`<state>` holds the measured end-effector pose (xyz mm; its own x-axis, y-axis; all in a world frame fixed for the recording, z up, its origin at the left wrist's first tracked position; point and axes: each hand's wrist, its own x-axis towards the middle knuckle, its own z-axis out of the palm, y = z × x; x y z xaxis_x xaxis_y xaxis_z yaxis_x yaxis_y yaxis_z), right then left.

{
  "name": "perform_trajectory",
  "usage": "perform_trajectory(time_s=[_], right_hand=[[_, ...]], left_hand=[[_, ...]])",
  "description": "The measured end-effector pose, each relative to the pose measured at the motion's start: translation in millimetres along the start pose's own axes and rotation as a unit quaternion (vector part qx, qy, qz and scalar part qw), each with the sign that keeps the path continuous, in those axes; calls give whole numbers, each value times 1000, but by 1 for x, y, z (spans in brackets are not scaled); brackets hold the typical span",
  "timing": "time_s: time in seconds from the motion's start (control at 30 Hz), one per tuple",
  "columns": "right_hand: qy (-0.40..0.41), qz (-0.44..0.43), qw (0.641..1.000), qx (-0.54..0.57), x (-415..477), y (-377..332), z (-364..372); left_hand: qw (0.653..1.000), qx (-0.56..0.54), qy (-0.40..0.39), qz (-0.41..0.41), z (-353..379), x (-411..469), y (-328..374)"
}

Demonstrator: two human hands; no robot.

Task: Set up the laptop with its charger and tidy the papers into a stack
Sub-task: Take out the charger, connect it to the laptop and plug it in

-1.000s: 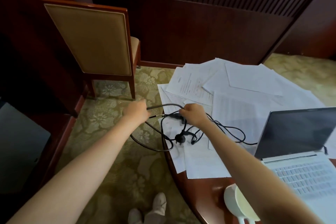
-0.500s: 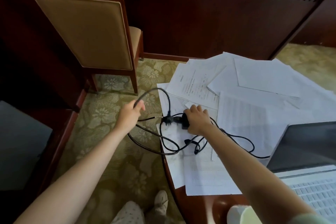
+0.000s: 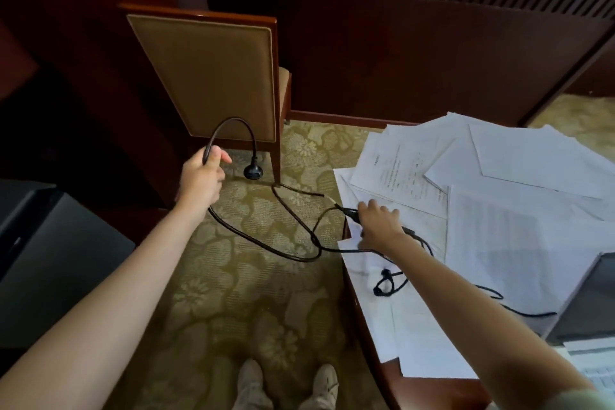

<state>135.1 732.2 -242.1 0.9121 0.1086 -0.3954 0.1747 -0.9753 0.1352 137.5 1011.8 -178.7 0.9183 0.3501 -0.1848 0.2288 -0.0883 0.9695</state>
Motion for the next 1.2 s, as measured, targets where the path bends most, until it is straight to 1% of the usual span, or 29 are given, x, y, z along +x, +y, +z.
perform_trajectory(time_s=[0.13, 0.3, 0.37, 0.43, 0.5, 0.53, 0.6, 0.67, 0.77, 0.9, 0.93, 0.97, 1.03, 1.1, 1.2], right_hand=[[97, -64, 993, 5, -4, -39, -44], [226, -133, 965, 7, -13, -76, -81], [253, -146, 956, -1, -15, -83, -87], [264, -148, 953, -6, -16, -86, -87], [271, -146, 951, 3, -15, -87, -84], [278, -149, 949, 7, -15, -88, -81], [317, -152, 936, 17, -14, -90, -75], [353, -147, 924, 23, -11, -91, -71], [377, -152, 913, 29, -10, -88, -69], [385, -147, 910, 43, -5, -87, -66], [382, -149, 910, 58, -5, -87, -65], [375, -153, 911, 78, -4, -87, -66], [341, -146, 919, 133, -6, -83, -71], [291, -90, 933, 193, -9, -74, -68], [227, 45, 941, 246, -13, -49, -47]], left_hand=[[997, 3, -75, 5, 2, 3, 4], [989, 10, -146, 5, 16, 5, 15], [981, 29, -190, 8, 16, 6, 18], [970, 73, -231, 17, 16, 6, 22], [955, 165, -239, 53, 16, 7, 25], [945, 217, -230, 78, 16, 7, 27], [927, 276, -222, 124, 17, 6, 30], [914, 296, -229, 158, 18, 5, 31], [915, 279, -218, 195, 14, 3, 30], [888, 320, -229, 239, 10, 0, 33], [888, 318, -227, 241, 10, 0, 33], [896, 304, -223, 237, 12, 0, 32], [922, 248, -207, 213, 14, 5, 27], [940, 212, -186, 190, 16, 12, 22], [941, 228, -168, 185, 16, 17, 14]])
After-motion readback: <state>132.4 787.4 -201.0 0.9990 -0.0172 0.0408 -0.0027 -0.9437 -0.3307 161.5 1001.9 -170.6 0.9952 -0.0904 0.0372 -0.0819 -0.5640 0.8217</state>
